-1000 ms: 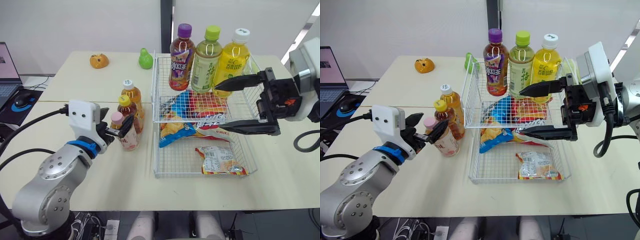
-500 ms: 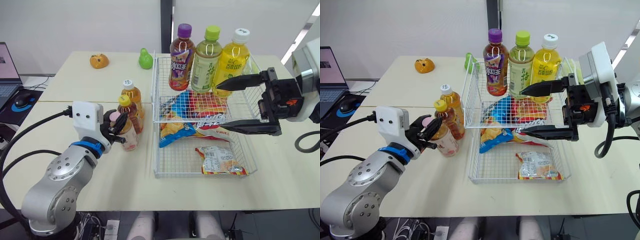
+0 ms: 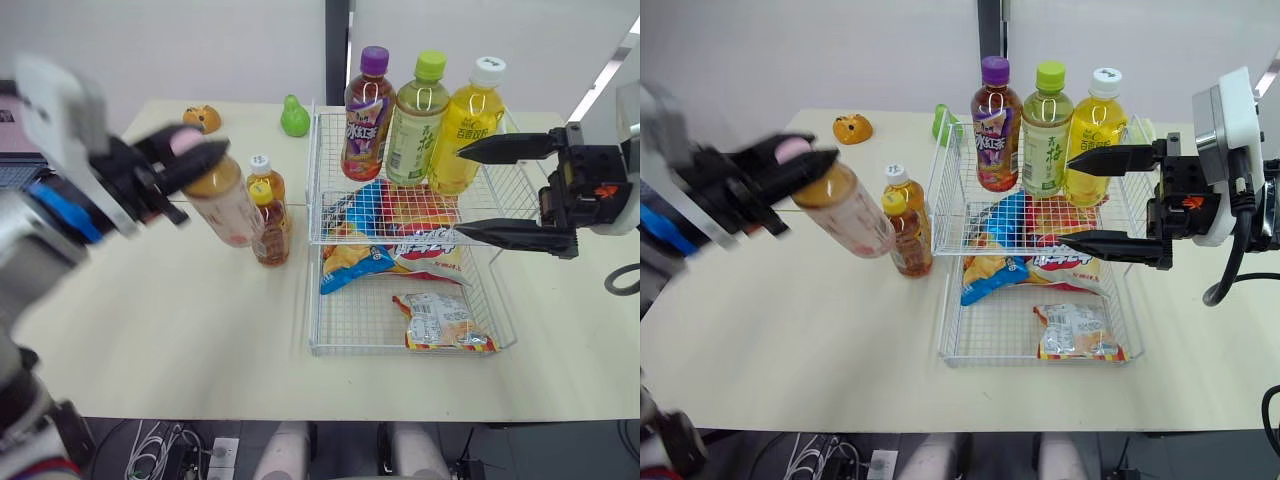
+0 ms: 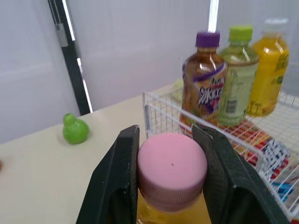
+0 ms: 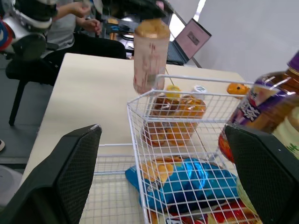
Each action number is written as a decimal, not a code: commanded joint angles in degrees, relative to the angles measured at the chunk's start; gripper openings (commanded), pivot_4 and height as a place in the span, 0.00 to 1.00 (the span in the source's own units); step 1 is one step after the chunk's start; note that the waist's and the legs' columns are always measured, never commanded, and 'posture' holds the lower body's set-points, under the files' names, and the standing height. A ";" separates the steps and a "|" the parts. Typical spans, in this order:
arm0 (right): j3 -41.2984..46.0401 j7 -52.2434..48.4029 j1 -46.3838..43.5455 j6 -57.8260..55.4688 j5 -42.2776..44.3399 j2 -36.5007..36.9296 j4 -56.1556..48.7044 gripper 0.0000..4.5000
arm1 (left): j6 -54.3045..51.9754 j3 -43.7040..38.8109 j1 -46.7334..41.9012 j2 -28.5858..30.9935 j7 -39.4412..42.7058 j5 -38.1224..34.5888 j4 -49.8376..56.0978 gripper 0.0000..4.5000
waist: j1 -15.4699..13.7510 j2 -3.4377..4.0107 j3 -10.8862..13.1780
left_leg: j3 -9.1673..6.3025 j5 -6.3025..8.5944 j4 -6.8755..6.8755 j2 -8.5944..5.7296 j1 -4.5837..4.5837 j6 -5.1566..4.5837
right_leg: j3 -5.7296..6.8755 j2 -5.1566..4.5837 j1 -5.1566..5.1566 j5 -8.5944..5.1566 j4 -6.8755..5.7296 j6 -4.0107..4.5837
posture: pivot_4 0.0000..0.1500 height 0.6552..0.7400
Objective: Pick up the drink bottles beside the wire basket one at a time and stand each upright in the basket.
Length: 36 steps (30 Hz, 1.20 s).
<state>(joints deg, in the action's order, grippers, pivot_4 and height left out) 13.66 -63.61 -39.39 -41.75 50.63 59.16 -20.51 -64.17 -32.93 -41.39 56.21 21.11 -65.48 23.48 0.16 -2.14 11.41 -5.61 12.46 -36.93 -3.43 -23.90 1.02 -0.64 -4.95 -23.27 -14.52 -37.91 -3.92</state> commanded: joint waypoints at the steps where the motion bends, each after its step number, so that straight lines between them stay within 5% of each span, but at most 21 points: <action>1: 3.14 0.79 0.37 0.60 -1.10 2.04 0.18 1.00 | -1.31 2.95 -12.11 4.47 4.74 -6.19 -9.08 0.30 | 0.00 0.00 0.00 | 0.03 0.00 0.00 -0.01 0.00 0.00 | -0.04 -0.01 0.00 0.00 -0.01 -0.01 | 1.00 1.00; 7: 5.39 0.65 3.10 -1.32 1.14 3.60 -1.19 1.00 | -6.40 14.93 -31.66 4.17 11.58 -6.55 -20.71 0.30 | 0.14 -0.01 0.01 | 0.02 0.00 -0.02 -0.05 -0.04 0.00 | -0.01 -0.02 0.01 0.01 -0.01 -0.07 | 1.00 1.00; 17: 9.87 4.43 7.74 -3.18 3.76 3.51 -5.36 1.00 | -3.50 29.52 -49.70 -8.36 25.34 5.35 -35.32 0.30 | 0.66 0.01 0.03 | 0.09 0.00 0.02 -0.03 -0.02 0.00 | -0.18 -0.02 -0.06 0.00 -0.05 -0.07 | 1.00 1.00; 36: 18.29 9.41 12.46 -7.14 11.10 6.11 -8.79 1.00 | 14.38 41.93 -46.52 -34.22 34.93 28.14 -41.00 0.30 | 1.04 0.04 0.04 | 0.12 0.00 0.00 -0.06 -0.10 -0.01 | -0.21 -0.06 -0.11 0.00 -0.05 -0.09 | 1.00 1.00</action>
<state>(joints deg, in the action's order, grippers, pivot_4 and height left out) 29.95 -54.72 -26.86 -49.20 60.93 64.33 -28.64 -52.70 9.87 -86.52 22.02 55.28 -38.19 -18.49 1.21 -2.10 11.45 -5.49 12.46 -36.93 -3.49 -23.99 1.01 -0.84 -5.02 -23.38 -14.52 -37.97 -4.02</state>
